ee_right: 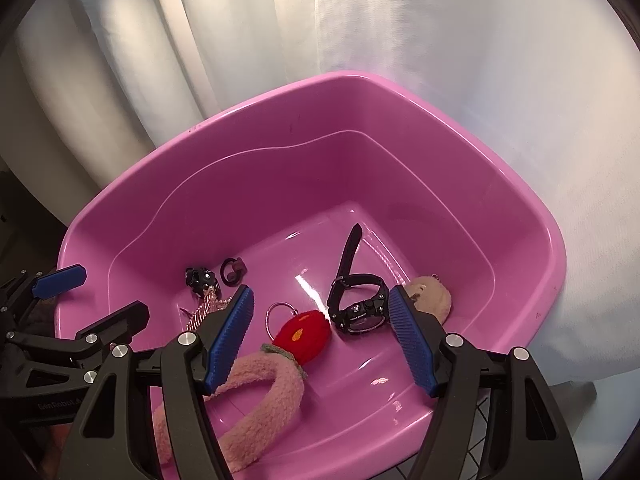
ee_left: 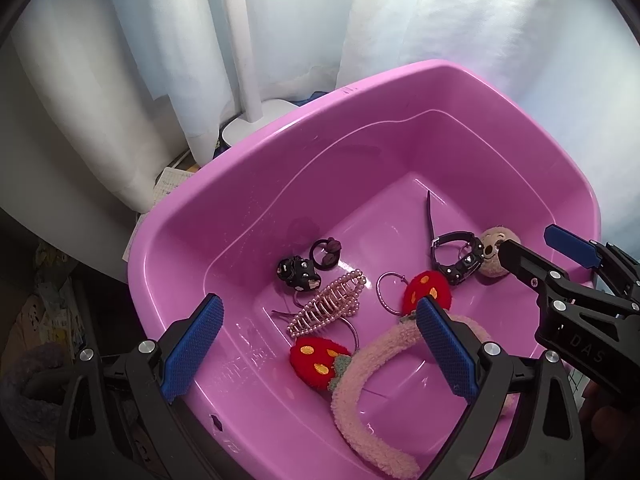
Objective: Organize jewelry
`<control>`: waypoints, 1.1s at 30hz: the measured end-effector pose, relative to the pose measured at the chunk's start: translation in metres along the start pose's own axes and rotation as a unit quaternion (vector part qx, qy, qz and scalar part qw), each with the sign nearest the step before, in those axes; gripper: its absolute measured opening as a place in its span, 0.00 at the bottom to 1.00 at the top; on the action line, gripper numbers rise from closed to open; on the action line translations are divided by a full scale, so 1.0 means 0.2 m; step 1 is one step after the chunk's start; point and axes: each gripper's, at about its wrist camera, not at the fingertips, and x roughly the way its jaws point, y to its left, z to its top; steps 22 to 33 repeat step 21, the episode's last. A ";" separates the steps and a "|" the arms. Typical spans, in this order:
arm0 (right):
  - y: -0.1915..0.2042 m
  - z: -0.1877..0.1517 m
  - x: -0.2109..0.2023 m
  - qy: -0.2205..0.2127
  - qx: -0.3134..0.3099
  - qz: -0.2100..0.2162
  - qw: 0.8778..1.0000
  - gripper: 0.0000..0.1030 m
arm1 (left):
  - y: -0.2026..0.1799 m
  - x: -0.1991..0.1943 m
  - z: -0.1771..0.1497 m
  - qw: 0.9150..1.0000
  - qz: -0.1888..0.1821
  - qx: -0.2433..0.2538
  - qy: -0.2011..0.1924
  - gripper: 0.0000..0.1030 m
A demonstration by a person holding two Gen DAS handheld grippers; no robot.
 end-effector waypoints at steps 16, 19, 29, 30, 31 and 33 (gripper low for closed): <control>0.02 -0.01 0.01 0.002 0.000 -0.001 1.000 0.65 | 0.04 -0.01 0.00 1.000 0.006 -0.010 -0.003 0.92; 0.02 -0.01 0.01 0.001 0.001 -0.001 1.000 0.65 | 0.04 -0.01 0.00 1.000 0.007 -0.007 -0.004 0.92; 0.02 -0.01 0.01 0.000 0.003 -0.002 1.000 0.65 | 0.05 -0.02 0.00 1.000 0.007 -0.006 -0.004 0.92; 0.02 -0.01 0.01 0.000 0.003 -0.002 1.000 0.65 | 0.05 -0.02 0.00 1.000 0.007 -0.006 -0.004 0.92; 0.02 -0.01 0.01 0.000 0.003 -0.002 1.000 0.65 | 0.05 -0.02 0.00 1.000 0.007 -0.006 -0.004 0.92; 0.02 -0.01 0.01 0.000 0.003 -0.002 1.000 0.65 | 0.05 -0.02 0.00 1.000 0.007 -0.006 -0.004 0.92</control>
